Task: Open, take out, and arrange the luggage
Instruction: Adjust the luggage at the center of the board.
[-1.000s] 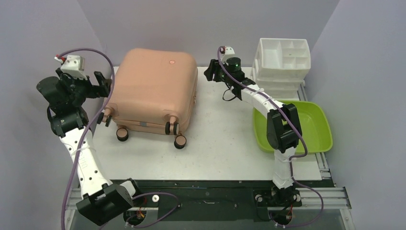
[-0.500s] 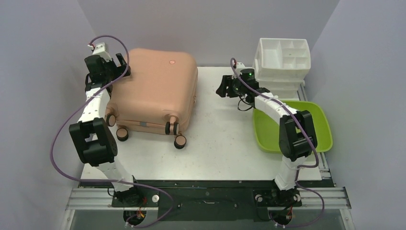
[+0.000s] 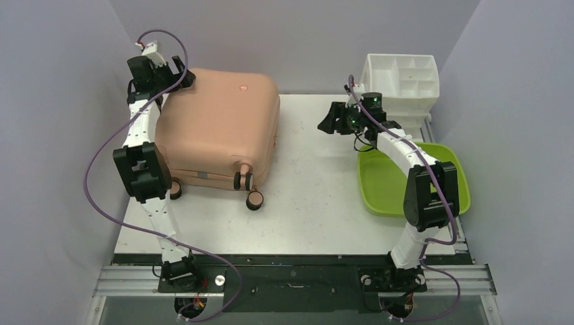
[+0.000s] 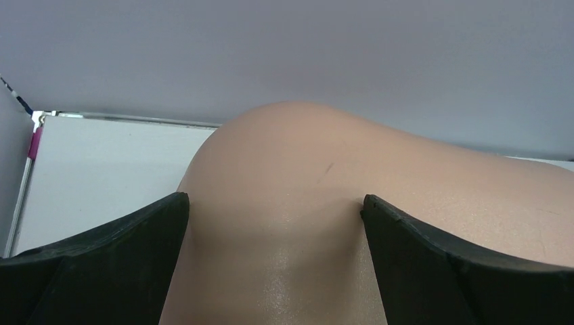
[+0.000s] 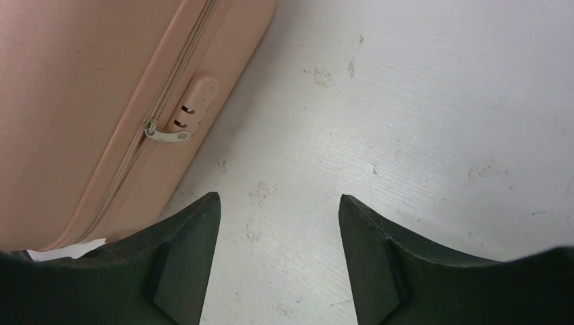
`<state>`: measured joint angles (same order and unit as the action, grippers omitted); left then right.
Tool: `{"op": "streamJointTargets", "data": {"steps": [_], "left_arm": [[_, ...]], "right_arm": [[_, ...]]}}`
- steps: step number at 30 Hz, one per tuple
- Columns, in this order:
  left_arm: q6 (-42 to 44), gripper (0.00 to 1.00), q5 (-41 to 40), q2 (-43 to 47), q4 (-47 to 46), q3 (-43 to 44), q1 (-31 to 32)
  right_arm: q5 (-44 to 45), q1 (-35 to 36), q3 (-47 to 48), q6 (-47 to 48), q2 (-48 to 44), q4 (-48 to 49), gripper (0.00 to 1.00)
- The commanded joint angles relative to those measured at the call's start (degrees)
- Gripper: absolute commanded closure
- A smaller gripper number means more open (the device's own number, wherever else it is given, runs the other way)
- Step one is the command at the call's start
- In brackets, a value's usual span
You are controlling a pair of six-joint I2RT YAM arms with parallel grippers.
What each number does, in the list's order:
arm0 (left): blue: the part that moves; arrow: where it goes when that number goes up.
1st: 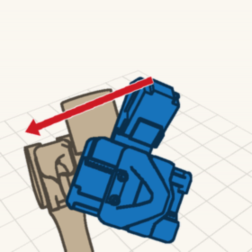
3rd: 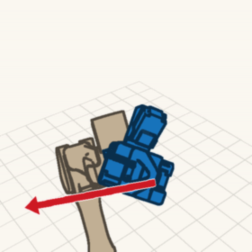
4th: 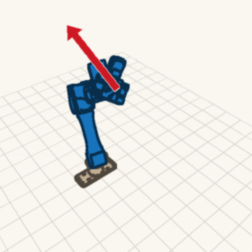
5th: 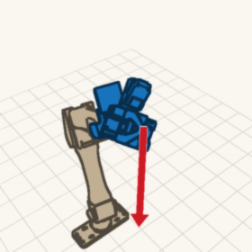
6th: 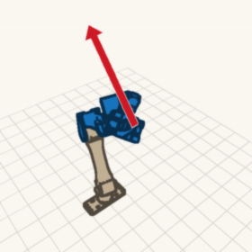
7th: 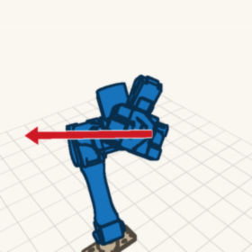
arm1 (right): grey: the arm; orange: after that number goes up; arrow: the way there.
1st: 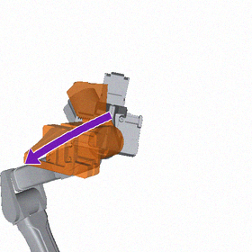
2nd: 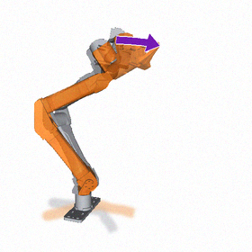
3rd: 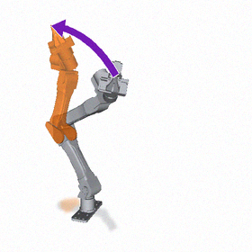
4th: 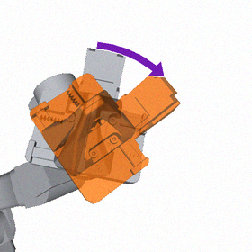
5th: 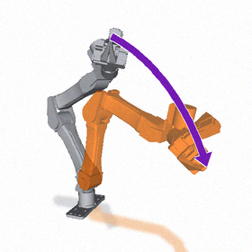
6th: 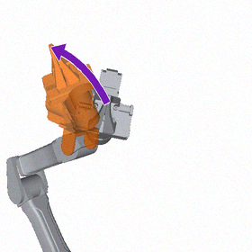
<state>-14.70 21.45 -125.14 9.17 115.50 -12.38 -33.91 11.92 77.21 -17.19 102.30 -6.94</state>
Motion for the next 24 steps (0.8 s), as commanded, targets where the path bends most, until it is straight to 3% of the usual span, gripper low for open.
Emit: {"op": "streamJointTargets", "data": {"steps": [1, 7, 17, 20, 24], "left_arm": [[2.63, 0.04, 10.36, -4.51, 10.88, 5.12, 2.11], [7.94, 0.02, 20.36, -8.38, 19.73, 11.44, 8.35], [17.85, 0.01, 29.87, -10.16, 27.03, 11.32, 20.67], [18.24, 0.03, 29.71, -8.55, 26.78, 12.13, 21.7], [12.53, 0.04, 27.04, -2.61, 20.27, 11.81, 18.18]], "right_arm": [[-4.4, -0.78, 0.02, -0.83, -1.41, 2.31, 0.39], [-5.77, -0.84, -0.46, -1.34, -0.71, 5.1, 0.36], [-5.51, -0.81, -2.29, 1.08, -1.09, 9.34, 0.35], [-3.61, -0.11, -5.81, 6.0, -3.21, 11.86, 0.34], [-0.12, 2.59, -14.17, 15.49, -7.51, 16.65, 0.33]]}}
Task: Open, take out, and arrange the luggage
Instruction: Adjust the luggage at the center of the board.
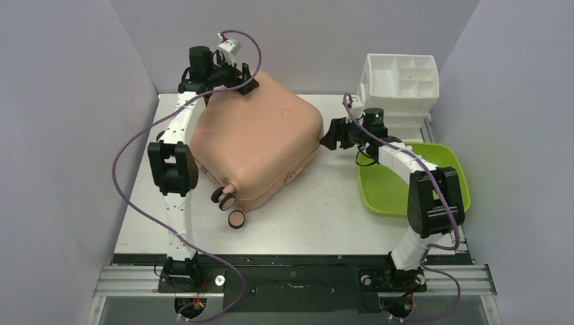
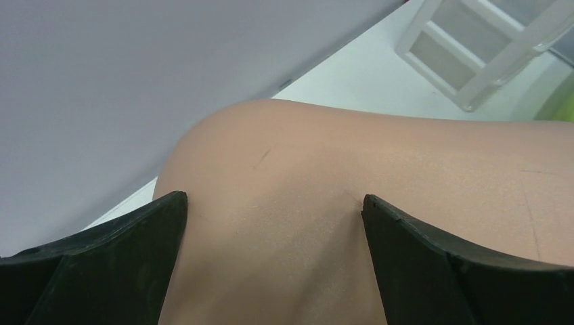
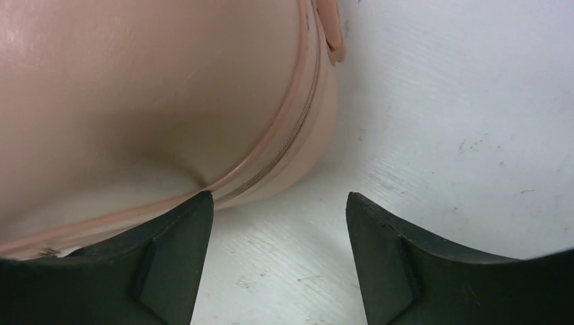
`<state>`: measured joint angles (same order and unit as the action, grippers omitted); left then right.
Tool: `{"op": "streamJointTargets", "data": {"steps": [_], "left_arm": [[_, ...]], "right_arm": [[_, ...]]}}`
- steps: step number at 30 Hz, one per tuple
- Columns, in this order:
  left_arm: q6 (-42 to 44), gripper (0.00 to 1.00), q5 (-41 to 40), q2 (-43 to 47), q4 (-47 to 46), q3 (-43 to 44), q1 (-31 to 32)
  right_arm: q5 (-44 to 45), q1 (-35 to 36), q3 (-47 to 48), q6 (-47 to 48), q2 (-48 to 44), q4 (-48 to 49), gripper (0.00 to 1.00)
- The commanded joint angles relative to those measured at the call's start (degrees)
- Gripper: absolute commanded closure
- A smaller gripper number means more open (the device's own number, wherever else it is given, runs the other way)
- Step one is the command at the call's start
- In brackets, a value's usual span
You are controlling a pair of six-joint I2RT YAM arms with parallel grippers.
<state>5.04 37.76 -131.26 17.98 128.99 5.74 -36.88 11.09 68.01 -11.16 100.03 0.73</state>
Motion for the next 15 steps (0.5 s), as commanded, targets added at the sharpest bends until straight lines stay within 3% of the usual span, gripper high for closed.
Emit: {"op": "streamJointTargets", "data": {"steps": [1, 6, 15], "left_arm": [[-7.53, 0.04, 9.72, 6.22, 11.24, -2.04, -0.73], [0.05, 0.04, 3.1, 19.05, 15.12, -9.04, -6.91], [18.86, 0.04, -18.31, 48.77, 18.49, -46.4, -9.68]], "right_arm": [[3.2, 3.99, -8.3, 13.37, -6.94, 11.01, 0.32], [6.03, 8.78, -15.87, 20.08, -9.19, 17.43, 0.31], [3.89, 17.75, -11.55, 23.09, -2.89, 17.79, 0.31]]}}
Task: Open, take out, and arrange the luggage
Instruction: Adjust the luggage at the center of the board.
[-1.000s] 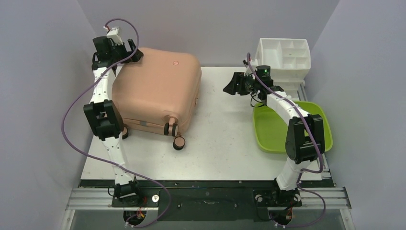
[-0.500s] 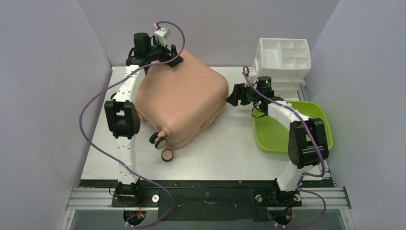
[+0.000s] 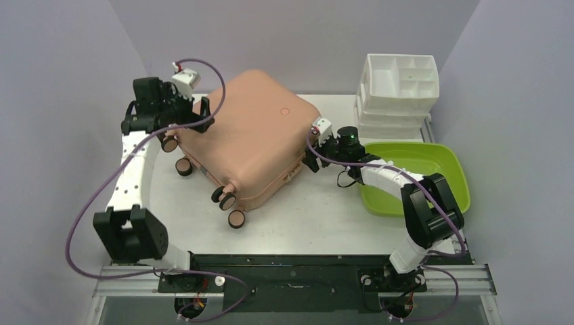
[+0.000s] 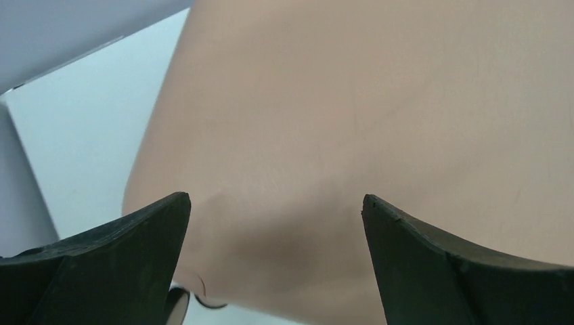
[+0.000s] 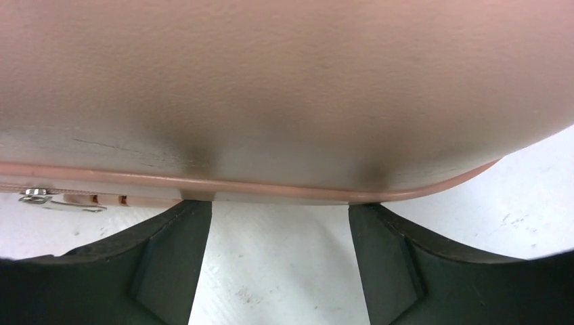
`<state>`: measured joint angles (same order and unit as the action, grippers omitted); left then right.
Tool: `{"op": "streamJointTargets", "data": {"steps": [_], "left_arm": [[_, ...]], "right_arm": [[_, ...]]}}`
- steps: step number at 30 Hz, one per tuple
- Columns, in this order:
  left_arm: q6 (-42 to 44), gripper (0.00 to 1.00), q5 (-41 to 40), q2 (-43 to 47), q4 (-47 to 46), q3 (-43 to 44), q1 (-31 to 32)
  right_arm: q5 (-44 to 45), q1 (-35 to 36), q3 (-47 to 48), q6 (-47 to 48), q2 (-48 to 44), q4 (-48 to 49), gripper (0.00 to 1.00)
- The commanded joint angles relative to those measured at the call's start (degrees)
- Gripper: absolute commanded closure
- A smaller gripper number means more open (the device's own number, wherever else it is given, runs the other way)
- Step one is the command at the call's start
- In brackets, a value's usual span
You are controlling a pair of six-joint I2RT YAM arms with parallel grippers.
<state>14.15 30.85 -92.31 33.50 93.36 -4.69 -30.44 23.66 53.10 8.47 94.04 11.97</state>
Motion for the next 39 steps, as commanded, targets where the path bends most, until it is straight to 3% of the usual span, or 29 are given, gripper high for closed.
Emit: {"op": "streamJointTargets", "data": {"steps": [1, 8, 16, 20, 25, 34, 39], "left_arm": [[10.1, 0.04, -12.29, 11.69, 2.38, -14.95, -0.67], [8.04, 0.04, -13.18, 25.39, 2.13, -23.12, -12.84], [7.13, 0.04, -8.23, 32.61, 6.82, -22.04, -14.74], [8.07, 0.04, -2.75, 35.47, 6.97, -24.73, -14.66], [5.63, 0.04, 2.1, 37.52, 4.31, -29.28, -14.39], [-0.46, 0.04, 2.28, 40.98, -0.07, -33.91, -14.34], [-0.93, 0.04, 3.06, 42.68, -0.48, -36.56, -15.71]], "right_arm": [[-2.35, 6.88, 4.04, 3.52, 3.85, 6.68, 0.31], [1.28, 16.99, 13.34, -1.05, 11.78, 5.46, 0.31], [7.2, 22.62, 34.05, -9.49, 22.43, -7.3, 0.31], [6.71, 23.23, 29.07, -7.01, 18.77, -5.3, 0.31], [9.17, 27.7, 19.18, 2.88, 12.6, -0.84, 0.3], [29.36, 31.66, 12.46, -6.4, 15.19, 20.21, 0.33], [38.43, 33.98, 12.58, -4.44, 17.88, 27.29, 0.35]]}}
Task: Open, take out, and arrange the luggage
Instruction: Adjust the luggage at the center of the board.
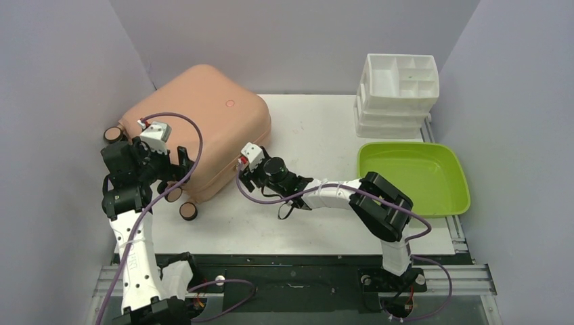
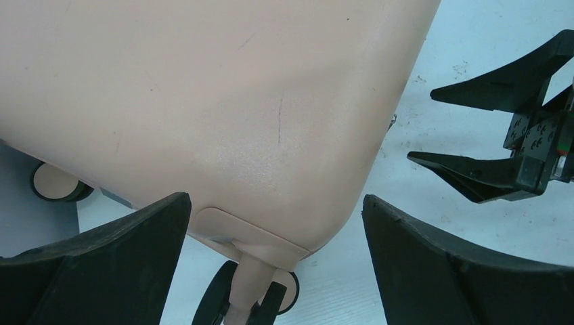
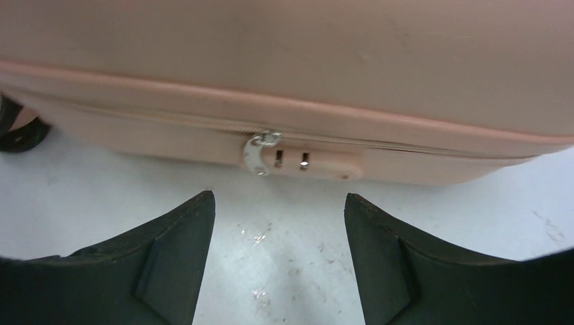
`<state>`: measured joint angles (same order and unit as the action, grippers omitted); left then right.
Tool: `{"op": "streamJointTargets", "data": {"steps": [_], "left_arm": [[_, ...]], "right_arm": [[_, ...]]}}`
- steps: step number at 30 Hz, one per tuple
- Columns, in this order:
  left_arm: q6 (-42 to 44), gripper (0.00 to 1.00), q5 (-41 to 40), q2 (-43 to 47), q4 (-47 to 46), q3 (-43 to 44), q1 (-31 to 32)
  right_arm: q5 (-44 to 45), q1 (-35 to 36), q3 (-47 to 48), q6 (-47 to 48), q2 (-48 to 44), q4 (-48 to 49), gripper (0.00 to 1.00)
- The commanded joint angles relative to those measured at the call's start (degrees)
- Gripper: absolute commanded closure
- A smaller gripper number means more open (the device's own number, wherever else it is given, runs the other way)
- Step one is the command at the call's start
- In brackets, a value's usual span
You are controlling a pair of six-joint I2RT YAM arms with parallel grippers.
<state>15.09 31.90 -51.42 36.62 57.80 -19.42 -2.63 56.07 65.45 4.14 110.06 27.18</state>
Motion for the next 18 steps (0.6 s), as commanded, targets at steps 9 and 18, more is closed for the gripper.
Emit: {"op": "streamJointTargets", "data": {"steps": [9, 18], "left_arm": [[-2.49, 0.04, 3.26, 1.74, -3.64, -0.98, -2.63], [-2.64, 0.04, 3.98, 2.88, -4.45, -2.65, -3.08]], "right_arm": [[18.64, 6.83, 1.29, 6.13, 7.36, 16.52, 0.36], [31.28, 9.14, 4.47, 8.93, 10.94, 20.57, 0.39]]}}
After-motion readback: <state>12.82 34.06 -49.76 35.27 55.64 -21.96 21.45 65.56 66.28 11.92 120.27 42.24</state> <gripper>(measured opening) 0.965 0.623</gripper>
